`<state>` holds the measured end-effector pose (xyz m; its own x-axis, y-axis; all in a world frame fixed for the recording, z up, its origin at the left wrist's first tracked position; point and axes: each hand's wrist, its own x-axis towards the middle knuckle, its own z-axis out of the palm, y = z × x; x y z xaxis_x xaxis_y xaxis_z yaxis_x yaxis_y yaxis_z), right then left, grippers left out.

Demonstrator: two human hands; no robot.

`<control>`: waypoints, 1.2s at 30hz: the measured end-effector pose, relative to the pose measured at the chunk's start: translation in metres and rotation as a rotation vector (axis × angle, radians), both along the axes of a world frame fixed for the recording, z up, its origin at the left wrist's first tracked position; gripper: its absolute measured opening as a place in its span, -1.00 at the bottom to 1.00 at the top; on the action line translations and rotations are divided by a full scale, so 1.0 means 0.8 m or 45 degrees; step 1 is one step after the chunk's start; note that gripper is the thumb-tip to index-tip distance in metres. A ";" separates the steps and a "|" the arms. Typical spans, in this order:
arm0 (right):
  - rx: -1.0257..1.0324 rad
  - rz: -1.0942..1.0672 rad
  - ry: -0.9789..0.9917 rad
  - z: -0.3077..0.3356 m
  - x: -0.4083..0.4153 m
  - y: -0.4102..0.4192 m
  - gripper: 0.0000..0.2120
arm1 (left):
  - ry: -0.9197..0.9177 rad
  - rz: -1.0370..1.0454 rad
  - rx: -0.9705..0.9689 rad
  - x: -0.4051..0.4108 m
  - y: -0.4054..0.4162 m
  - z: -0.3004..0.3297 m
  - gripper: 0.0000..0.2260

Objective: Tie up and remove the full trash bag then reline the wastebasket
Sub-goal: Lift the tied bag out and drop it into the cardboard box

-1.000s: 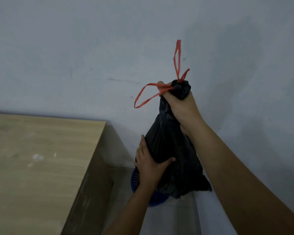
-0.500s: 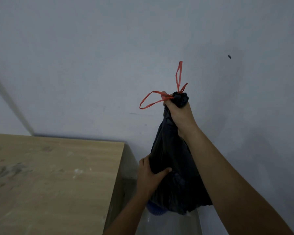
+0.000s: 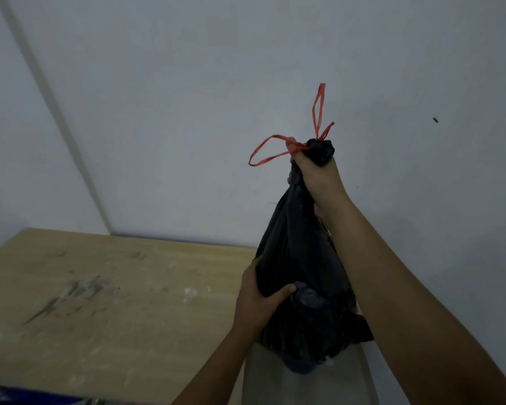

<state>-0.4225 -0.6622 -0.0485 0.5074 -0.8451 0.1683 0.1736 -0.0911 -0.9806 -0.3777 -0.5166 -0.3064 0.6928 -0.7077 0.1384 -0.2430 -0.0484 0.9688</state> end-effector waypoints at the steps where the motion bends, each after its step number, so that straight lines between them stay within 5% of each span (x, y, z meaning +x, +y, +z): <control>1: -0.001 0.015 0.001 0.004 0.012 0.007 -0.62 | -0.016 0.015 -0.004 0.010 0.010 0.004 -0.09; 21: -0.169 0.037 0.020 0.051 0.331 0.269 -0.68 | -0.149 -0.029 0.173 0.335 0.229 0.045 0.24; 36: -0.201 0.176 0.051 0.022 0.583 0.379 -0.83 | -0.056 0.101 0.152 0.586 0.378 0.026 0.05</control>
